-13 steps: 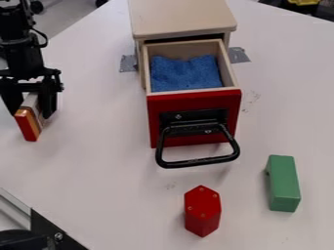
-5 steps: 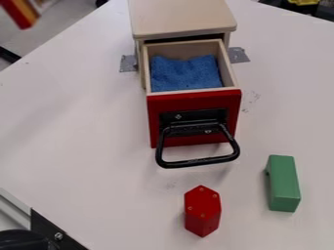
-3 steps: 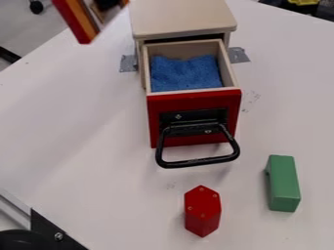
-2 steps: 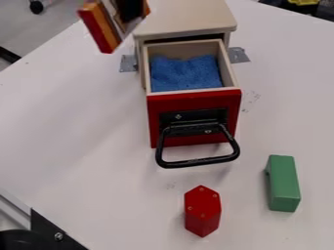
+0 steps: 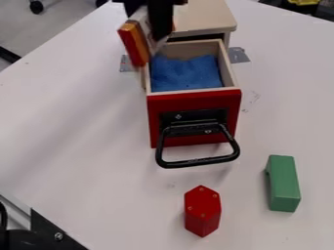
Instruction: Put the object in the drawer
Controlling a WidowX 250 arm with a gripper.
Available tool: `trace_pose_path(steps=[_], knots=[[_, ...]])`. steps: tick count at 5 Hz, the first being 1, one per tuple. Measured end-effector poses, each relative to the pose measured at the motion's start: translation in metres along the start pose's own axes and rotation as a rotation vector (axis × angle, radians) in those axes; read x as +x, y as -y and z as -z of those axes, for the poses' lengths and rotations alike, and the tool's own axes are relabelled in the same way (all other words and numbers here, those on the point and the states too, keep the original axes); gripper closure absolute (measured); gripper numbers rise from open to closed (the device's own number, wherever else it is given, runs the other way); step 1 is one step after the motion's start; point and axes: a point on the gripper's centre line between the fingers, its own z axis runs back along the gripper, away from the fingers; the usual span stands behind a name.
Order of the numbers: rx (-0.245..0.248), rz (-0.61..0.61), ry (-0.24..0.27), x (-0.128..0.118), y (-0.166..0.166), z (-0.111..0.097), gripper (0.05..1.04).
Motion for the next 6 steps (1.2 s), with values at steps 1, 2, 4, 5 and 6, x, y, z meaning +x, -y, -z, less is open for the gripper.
trace_pose_path(steps=[1, 2, 4, 5, 6], knots=[[0.011, -0.004, -0.014, 0.019, 0.003, 0.009, 0.711], [0.032, -0.011, -0.013, 0.027, 0.006, 0.017, 0.711], [0.042, -0.006, -0.028, 0.038, 0.02, 0.033, 0.711], [0.06, 0.001, -0.029, 0.037, 0.028, 0.044, 0.711], [0.08, 0.0, -0.019, 0.038, 0.027, 0.047, 0.711]])
